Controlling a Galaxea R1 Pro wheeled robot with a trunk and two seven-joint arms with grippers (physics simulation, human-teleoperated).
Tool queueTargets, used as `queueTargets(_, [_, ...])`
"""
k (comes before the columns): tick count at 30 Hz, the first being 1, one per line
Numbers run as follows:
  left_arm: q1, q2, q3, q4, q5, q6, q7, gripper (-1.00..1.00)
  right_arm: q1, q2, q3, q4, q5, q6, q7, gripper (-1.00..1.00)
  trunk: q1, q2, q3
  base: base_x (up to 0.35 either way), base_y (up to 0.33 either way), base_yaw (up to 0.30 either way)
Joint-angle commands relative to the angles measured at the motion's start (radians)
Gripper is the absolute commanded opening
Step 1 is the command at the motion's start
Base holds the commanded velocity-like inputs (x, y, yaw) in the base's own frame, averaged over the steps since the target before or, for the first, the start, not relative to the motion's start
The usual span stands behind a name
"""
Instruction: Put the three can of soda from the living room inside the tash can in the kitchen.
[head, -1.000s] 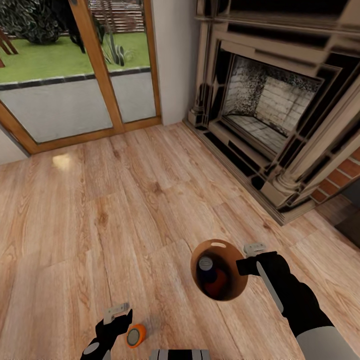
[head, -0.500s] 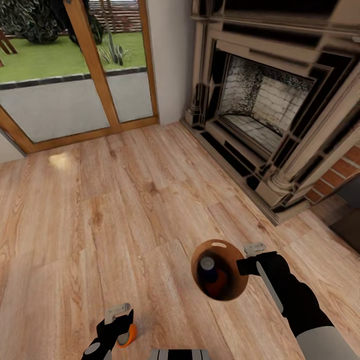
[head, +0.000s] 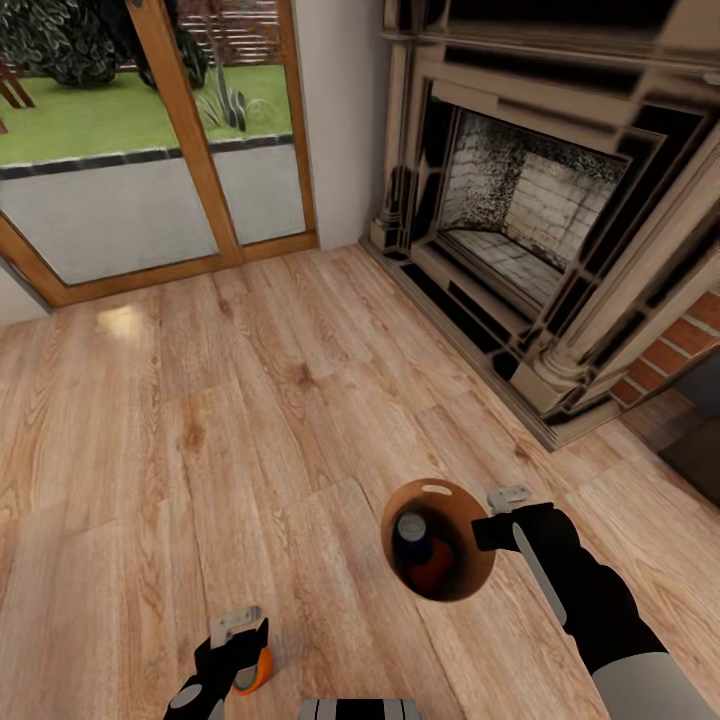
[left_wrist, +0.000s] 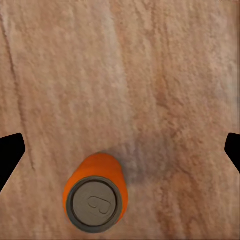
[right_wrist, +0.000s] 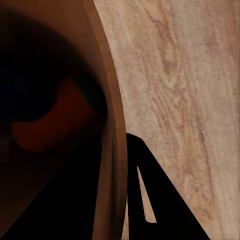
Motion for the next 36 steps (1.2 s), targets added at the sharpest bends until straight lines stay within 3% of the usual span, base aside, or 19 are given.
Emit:
queueTargets(1, [0.000,0.000,-0.001,-0.001,0.000,0.000,0.000,1.00,0.000,0.000,0.000,0.000,-0.016,0.000,0.005,-1.00,0.000,0.000,0.000,0.000,0.000,0.000])
queueTargets(6, [-0.005,0.001,-0.004,-0.010,-0.001,0.009,0.001,1.00,0.000,0.001,0.001,0.000,-0.016,0.000,0.005,-1.00,0.000,0.000,0.000,0.000,0.000,0.000])
queueTargets(8, [-0.058,0.001,-0.003,-0.012,-0.001,0.052,0.001,1.00,0.000,0.002,0.001,0.000,-0.016,0.000,0.005,-1.00,0.000,0.000,0.000,0.000,0.000,0.000])
queueTargets(11, [-0.067,0.003,-0.002,-0.011,-0.002,0.057,0.002,1.00,0.000,0.002,0.001,0.000,-0.016,0.000,0.005,-1.00,0.000,0.000,0.000,0.000,0.000,0.000])
queueTargets(36, [-0.069,0.003,-0.002,-0.011,-0.002,0.055,0.002,1.00,0.000,0.002,0.002,0.000,-0.016,0.000,0.005,-1.00,0.000,0.000,-0.006,0.000,0.000,0.000])
